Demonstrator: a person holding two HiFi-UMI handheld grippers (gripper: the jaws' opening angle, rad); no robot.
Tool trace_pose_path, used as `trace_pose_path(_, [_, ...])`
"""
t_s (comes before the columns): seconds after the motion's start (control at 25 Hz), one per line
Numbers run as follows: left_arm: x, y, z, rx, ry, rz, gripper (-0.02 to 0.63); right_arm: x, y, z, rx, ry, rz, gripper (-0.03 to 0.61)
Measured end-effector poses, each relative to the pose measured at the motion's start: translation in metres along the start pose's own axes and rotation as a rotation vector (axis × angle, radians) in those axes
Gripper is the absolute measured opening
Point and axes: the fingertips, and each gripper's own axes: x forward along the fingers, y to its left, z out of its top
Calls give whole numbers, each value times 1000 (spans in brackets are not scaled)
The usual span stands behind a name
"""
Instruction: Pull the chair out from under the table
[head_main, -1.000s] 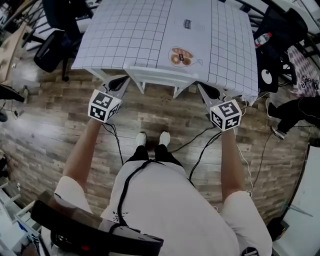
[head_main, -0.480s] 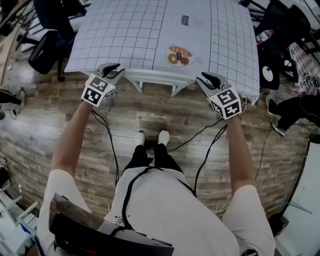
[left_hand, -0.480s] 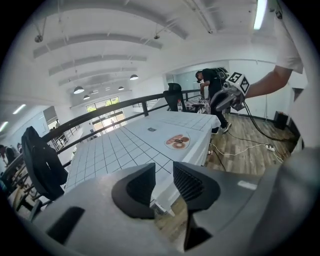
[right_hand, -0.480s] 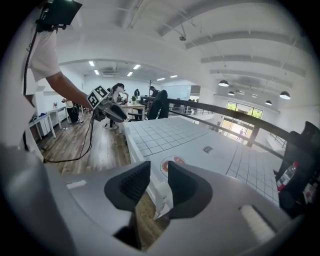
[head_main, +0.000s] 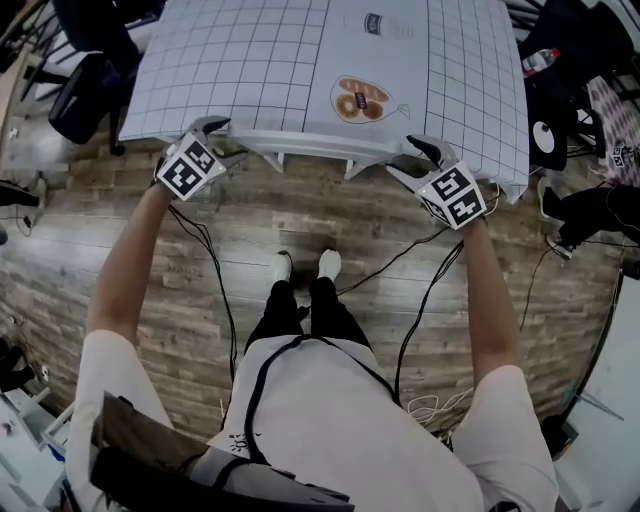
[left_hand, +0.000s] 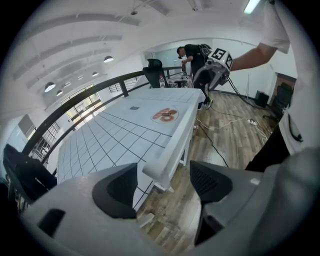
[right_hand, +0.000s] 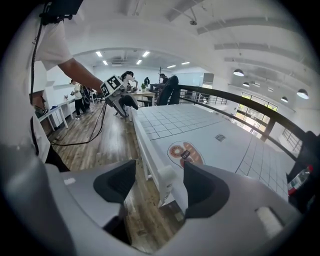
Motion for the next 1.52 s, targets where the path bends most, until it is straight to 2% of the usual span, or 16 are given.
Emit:
trace_pose_path(0.16, [18,1,-21,37,72,-29,342,15,-4,-23,0,45,22,324])
trace_pose_path(0.32, [32,2,-27,9,67,-48,335,32,-9,-38,50,40,39,313])
trace_pose_path(0.48, [44,0,-28,6,53,-65,261,46,-9,-45,90,17,56,279])
trace_pose_path(0.8, [57,9,-24,-59,-3,-64,177,71,-13,-52,119,-12,48,202])
trace_pose_path(0.88, [60,9,-23,-74,-21,-66,176,73,-16,-55,135,-24,40,173])
trace_pose_path(1.16, [60,11,-28,-122,-74,-86,172,75,-17,-55,149,-56,55,170])
trace_pose_path(1.52, [56,5,-29,-148,-40,-122,163,72,-12,-56,165,-13,50,169])
